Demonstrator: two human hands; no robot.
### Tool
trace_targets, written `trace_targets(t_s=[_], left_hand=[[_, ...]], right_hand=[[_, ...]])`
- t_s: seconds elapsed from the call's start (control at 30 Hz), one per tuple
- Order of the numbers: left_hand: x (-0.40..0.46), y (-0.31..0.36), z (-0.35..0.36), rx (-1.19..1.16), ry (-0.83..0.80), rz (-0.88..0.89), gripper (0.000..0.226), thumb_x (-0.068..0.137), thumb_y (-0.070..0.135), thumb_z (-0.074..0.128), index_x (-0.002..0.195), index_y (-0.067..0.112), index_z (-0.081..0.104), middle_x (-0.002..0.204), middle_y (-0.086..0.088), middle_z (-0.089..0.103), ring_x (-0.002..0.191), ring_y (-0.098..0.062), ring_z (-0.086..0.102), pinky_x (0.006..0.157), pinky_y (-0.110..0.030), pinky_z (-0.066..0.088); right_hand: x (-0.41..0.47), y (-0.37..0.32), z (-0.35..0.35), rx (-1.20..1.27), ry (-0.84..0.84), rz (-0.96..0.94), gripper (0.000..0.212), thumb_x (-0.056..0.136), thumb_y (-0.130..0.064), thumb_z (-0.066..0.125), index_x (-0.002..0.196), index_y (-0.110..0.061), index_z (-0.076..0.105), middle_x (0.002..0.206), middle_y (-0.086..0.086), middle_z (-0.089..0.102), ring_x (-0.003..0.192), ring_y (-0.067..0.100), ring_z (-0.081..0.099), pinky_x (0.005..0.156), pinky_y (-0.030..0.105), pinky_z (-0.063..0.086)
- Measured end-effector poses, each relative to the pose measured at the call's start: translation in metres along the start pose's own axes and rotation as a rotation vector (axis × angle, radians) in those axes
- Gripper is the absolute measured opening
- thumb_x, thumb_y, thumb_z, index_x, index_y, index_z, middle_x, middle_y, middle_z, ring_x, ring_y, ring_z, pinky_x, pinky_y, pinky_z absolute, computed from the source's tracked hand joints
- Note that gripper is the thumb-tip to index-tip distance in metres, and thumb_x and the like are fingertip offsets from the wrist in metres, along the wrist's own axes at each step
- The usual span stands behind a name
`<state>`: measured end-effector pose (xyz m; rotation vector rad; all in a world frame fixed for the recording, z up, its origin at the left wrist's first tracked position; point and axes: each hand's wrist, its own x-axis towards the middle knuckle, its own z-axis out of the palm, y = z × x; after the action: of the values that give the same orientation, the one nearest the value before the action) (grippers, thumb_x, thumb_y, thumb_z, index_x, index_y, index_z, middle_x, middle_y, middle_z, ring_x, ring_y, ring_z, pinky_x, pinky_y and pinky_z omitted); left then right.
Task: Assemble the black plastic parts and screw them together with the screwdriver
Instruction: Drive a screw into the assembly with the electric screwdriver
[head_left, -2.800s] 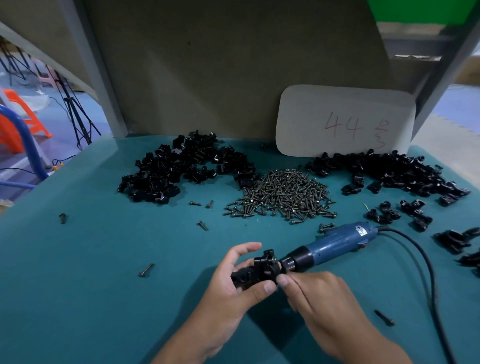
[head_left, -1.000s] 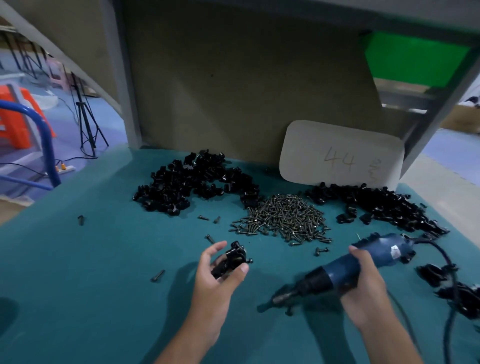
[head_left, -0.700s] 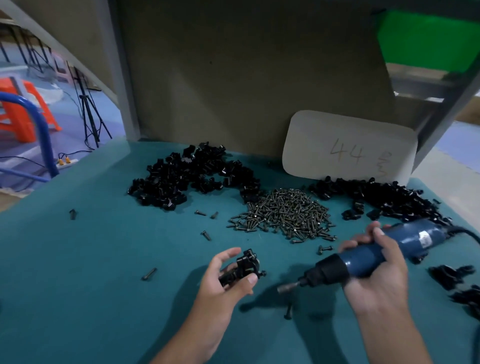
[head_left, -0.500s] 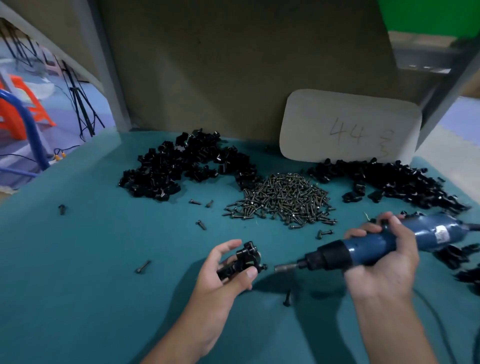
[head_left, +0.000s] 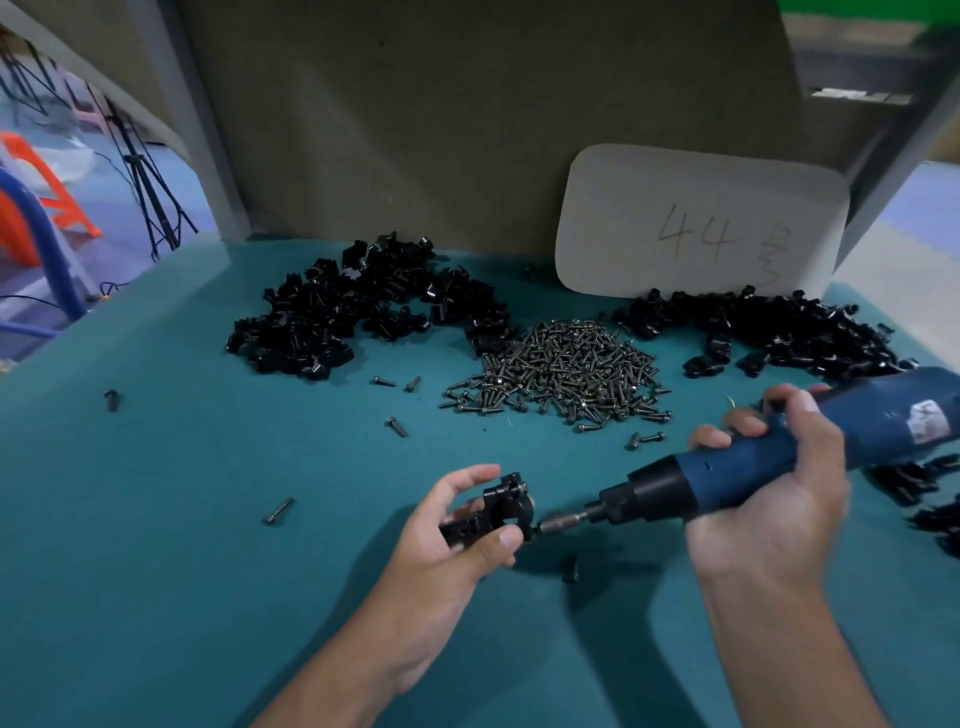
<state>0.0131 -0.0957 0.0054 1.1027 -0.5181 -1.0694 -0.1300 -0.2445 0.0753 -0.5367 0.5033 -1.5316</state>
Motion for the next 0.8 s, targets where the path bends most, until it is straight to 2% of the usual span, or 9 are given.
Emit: trace_targets(t_s=[0.1,0.23,0.4,0.57,0.7,0.8], left_hand=[[0.000,0.000,0.001,-0.050,-0.014,-0.013,0.053,0.072,0.007,0.080,0.122,0.016,0.067,0.110,-0.015,0.074,0.098,-0.021,0.066,0.081,-0.025,0.055],[0.001,-0.001,0.001,-0.069,-0.014,0.000,0.053,0.071,0.004,0.077,0.122,0.010,0.066,0.108,-0.013,0.074,0.101,-0.020,0.066,0.085,-0.025,0.056],[0.001,-0.001,0.001,-0.112,-0.024,-0.017,0.047,0.071,0.004,0.078,0.118,0.011,0.071,0.109,-0.012,0.074,0.101,-0.020,0.066,0.085,-0.025,0.057],[0.001,-0.001,0.002,-0.111,-0.010,-0.018,0.053,0.071,0.005,0.078,0.123,0.011,0.067,0.109,-0.013,0.074,0.099,-0.019,0.065,0.084,-0.025,0.056],[0.001,-0.002,0.003,-0.096,-0.018,-0.001,0.053,0.072,0.007,0.078,0.123,0.012,0.067,0.108,-0.010,0.075,0.098,-0.018,0.066,0.094,-0.027,0.054],[0.000,0.000,0.003,-0.062,-0.005,0.019,0.047,0.072,0.011,0.080,0.117,0.020,0.072,0.111,-0.007,0.075,0.107,-0.015,0.067,0.101,-0.022,0.050]], right_hand=[[-0.004,0.000,0.000,-0.027,-0.016,-0.047,0.031,0.093,-0.015,0.063,0.118,-0.013,0.044,0.091,-0.006,0.060,0.068,0.009,0.053,0.057,0.025,0.046],[-0.006,0.002,0.000,-0.038,-0.024,-0.093,0.032,0.094,-0.016,0.062,0.119,-0.011,0.043,0.090,-0.006,0.059,0.068,0.009,0.053,0.056,0.026,0.046],[-0.007,0.003,-0.001,-0.028,-0.017,-0.113,0.033,0.093,-0.016,0.063,0.119,-0.011,0.042,0.090,-0.005,0.058,0.068,0.009,0.054,0.055,0.026,0.045],[-0.009,0.004,-0.002,-0.025,-0.013,-0.119,0.032,0.094,-0.016,0.063,0.118,-0.011,0.042,0.091,-0.005,0.057,0.068,0.009,0.053,0.055,0.026,0.045],[-0.011,0.004,-0.001,-0.034,-0.001,-0.126,0.031,0.093,-0.016,0.063,0.116,-0.010,0.043,0.090,-0.004,0.058,0.068,0.010,0.053,0.056,0.026,0.045],[-0.012,0.005,0.000,-0.043,0.014,-0.122,0.031,0.094,-0.015,0.063,0.116,-0.010,0.043,0.090,-0.004,0.058,0.068,0.011,0.054,0.056,0.026,0.045]])
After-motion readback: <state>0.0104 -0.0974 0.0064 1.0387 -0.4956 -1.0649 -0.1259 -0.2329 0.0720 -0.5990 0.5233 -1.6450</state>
